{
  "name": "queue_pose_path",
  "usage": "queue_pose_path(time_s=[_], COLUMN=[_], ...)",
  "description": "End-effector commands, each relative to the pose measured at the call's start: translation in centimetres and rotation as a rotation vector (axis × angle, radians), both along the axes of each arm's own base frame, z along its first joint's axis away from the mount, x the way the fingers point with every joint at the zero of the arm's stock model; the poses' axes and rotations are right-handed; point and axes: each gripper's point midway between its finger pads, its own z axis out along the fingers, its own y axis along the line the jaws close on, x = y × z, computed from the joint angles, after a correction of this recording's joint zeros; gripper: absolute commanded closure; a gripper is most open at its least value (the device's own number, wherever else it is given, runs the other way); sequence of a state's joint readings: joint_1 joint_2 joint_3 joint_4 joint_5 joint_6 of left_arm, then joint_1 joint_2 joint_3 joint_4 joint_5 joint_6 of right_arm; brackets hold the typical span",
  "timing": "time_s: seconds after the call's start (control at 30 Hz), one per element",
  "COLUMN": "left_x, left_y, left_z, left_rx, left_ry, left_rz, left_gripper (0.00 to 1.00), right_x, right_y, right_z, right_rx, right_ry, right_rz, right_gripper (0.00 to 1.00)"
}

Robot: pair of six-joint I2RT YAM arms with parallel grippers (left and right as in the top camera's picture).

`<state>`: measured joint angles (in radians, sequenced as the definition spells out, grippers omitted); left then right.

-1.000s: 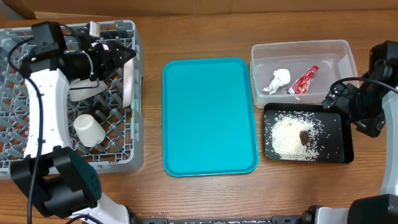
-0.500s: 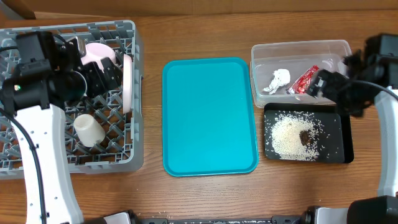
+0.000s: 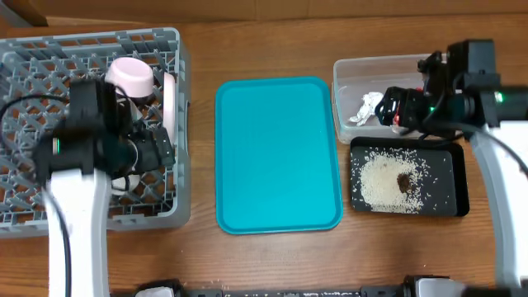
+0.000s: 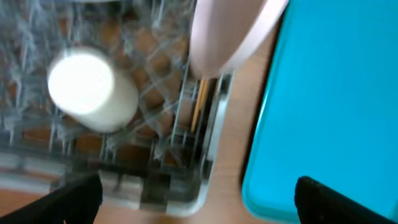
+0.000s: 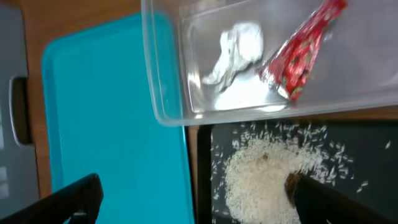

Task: Sort waste into correct bins and load items into the dishwasher

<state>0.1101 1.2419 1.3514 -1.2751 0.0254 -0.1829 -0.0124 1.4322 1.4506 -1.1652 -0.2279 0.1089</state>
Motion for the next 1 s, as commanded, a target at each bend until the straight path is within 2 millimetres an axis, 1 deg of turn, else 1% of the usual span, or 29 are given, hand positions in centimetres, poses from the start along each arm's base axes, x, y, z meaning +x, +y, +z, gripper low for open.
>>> queue_pose_path(time_s=[0.0,0.07,0.1,0.17,0.3,0.37,0.4,0.5,0.7,0.8,0.97], left_x=[-2.7,-3.7,-4.7,-5.9,-7.7,-8.2,-8.5,-9.1,-10.3,-10.6,-10.6], left_y=[-1.6,-2.3,-2.6,-2.7,-2.6,-2.6,-2.6,-2.6,-2.6,-2.6,-2.6], left_z=[2.6,3.6,4.4,5.0,5.9,5.9,5.4,4.4,3.0,2.6,2.6], left_rx=[0.055,0.069,0.058,0.041,0.044,0.044,0.043,0.04,0.035,0.034,0.034], left_ry=[-0.23,-0.346,-0.443,-0.522,-0.598,-0.598,-0.577,-0.528,-0.453,-0.433,-0.432], left_rz=[-0.118,-0.146,-0.135,-0.104,-0.093,-0.093,-0.093,-0.094,-0.094,-0.095,-0.095], left_gripper=[0.0,0.0,0.0,0.0,0.0,0.0,0.0,0.0,0.0,0.0,0.0], right_x=[-2.8,-4.0,-5.3,-6.7,-9.8,-10.7,-11.2,-11.3,-11.3,-11.3,-11.3], right_y=[-0.4,-0.7,-1.2,-1.7,-1.9,-1.9,-1.9,-1.9,-1.9,-1.9,-1.9], right_z=[3.3,4.0,4.3,4.5,4.5,4.2,3.8,3.5,3.4,3.4,3.4], right_rx=[-0.024,-0.038,-0.049,-0.075,-0.087,-0.087,-0.088,-0.088,-0.089,-0.088,-0.089], right_ry=[-0.198,-0.276,-0.331,-0.371,-0.37,-0.352,-0.329,-0.309,-0.306,-0.306,-0.306], right_rz=[-0.017,-0.029,-0.063,-0.086,-0.095,-0.094,-0.093,-0.092,-0.092,-0.092,-0.092], right_gripper=[0.0,0.0,0.0,0.0,0.0,0.0,0.0,0.0,0.0,0.0,0.0])
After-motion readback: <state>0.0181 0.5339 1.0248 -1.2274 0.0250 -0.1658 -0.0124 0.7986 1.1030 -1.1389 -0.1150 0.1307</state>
